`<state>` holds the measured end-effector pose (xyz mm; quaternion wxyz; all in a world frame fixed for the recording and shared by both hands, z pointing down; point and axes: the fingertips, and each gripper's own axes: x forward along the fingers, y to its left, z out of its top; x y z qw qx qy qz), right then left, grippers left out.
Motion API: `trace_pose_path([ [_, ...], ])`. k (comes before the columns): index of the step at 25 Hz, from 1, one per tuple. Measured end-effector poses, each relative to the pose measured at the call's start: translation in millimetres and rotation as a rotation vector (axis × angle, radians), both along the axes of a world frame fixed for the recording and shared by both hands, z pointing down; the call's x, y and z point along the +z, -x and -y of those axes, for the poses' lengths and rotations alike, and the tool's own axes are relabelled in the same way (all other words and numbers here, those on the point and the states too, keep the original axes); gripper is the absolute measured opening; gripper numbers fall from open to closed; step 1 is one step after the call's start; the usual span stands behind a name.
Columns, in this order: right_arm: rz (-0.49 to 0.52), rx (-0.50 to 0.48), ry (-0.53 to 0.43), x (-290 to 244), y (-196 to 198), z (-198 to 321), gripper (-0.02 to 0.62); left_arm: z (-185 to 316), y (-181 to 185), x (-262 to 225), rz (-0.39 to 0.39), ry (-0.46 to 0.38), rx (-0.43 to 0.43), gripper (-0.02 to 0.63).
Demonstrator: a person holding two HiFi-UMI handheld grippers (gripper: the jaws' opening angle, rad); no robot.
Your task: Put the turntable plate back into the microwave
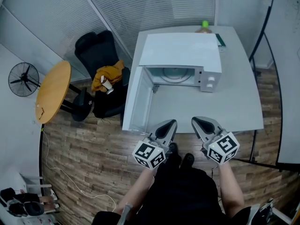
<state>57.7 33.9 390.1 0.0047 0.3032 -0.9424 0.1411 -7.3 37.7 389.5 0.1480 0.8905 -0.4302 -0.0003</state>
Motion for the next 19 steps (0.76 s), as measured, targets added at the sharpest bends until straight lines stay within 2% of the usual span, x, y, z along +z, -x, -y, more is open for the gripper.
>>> trace_pose_path([
  [19, -0.037, -0.009, -0.014, 4.1, 4.7, 7.3, 0.009, 5.5, -0.8, 3.4, -0.001, 0.016, 0.003, -0.003],
])
